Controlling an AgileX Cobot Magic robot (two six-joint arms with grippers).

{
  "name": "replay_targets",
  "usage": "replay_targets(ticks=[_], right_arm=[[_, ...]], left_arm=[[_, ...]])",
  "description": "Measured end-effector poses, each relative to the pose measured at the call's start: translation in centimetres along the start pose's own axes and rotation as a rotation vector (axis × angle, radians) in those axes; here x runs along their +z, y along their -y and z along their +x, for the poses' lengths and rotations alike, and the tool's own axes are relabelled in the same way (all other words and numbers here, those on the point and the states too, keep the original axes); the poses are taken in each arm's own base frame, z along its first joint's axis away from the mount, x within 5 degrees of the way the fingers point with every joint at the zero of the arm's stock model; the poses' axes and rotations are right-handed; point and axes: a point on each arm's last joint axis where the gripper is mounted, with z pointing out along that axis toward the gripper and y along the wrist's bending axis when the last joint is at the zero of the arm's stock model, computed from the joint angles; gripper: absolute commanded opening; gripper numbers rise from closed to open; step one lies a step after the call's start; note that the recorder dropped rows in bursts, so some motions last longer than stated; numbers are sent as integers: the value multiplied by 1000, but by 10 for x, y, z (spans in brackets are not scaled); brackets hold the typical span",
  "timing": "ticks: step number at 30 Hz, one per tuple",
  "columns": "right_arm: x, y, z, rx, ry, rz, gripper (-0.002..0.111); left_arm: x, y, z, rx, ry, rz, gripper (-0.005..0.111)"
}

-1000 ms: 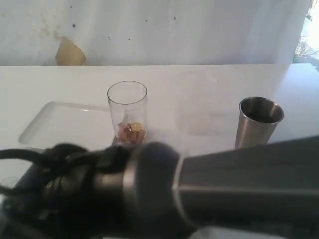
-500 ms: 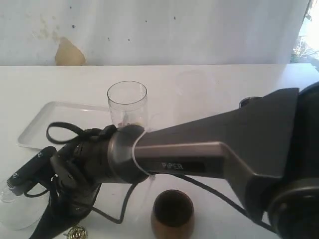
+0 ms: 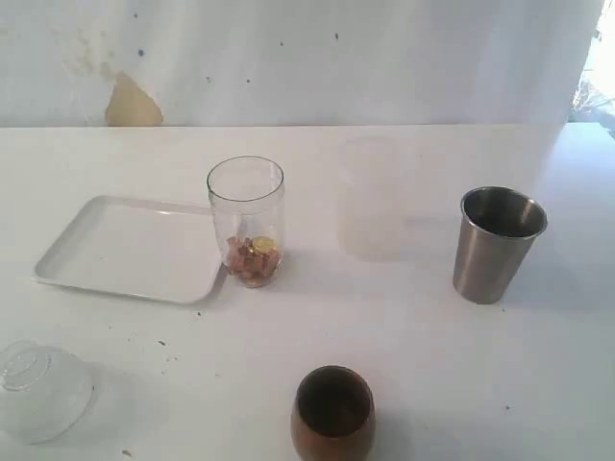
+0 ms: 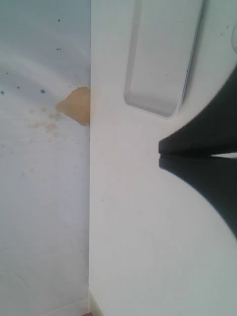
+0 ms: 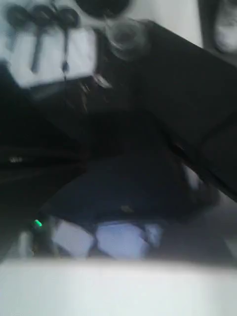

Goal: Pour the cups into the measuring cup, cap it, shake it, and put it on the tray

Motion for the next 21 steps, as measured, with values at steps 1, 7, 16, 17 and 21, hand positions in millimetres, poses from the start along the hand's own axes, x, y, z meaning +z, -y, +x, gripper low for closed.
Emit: replay_targets(ticks=[1, 7, 16, 17, 21], right_arm=[[-15, 6, -3, 39, 67, 70, 0], [-43, 103, -17, 224, 240, 336, 0], [37, 169, -17, 286, 67, 349, 0], [46, 170, -18, 282, 39, 347, 0], [65, 171, -18, 278, -10, 307, 0]], left_arm=[[0, 0, 0, 0, 0, 0, 1], [0, 0, 0, 0, 0, 0, 1], [0, 0, 0, 0, 0, 0, 1], [0, 0, 0, 0, 0, 0, 1], [0, 0, 0, 0, 0, 0, 1]])
